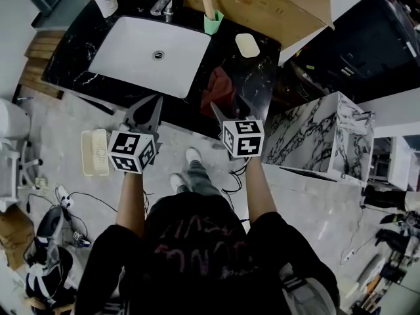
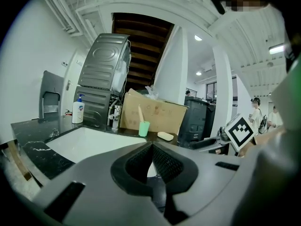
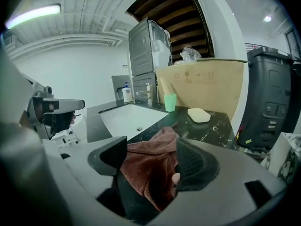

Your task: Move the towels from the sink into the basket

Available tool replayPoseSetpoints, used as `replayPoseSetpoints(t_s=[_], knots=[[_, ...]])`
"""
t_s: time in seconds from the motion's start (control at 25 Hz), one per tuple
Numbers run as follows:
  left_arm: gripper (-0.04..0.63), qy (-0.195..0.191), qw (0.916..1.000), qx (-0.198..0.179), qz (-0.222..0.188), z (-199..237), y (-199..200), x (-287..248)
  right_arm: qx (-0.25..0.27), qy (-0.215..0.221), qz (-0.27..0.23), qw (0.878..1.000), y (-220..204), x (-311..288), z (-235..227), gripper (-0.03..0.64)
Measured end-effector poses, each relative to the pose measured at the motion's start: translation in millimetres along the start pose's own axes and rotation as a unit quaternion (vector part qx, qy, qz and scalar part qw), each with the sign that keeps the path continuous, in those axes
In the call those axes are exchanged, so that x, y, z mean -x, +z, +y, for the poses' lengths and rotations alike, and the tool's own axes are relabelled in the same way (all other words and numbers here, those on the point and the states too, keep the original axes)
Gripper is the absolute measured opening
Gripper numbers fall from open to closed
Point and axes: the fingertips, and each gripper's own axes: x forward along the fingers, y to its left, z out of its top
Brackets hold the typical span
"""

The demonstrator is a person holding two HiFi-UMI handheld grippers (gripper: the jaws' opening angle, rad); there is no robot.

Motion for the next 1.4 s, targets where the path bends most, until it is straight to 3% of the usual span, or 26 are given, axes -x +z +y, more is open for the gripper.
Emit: replayPoseSetpoints(t_s=[0.44,0.6,0.92,1.4], knots=[[0.006,0.025,0.9995,0.011,0.014,16,-13,0,0.004,0.017,0.076,0.997,-39,-38,0,0.342],[0.006,0.03,0.9993,0.012,0.016,18,-15,2,-0.012,0.021,0.085,0.996,-43,-40,-1,0.307],[0.006,0.037,0.9992,0.007,0.014,17,-11,9,0.004,-0.004,0.055,0.998,-32,-29,-5,0.098],[0.006,0.04,0.9992,-0.003,-0.008,18,10,24,0.005,-0.014,-0.011,1.0,1,2,-1,0.077]])
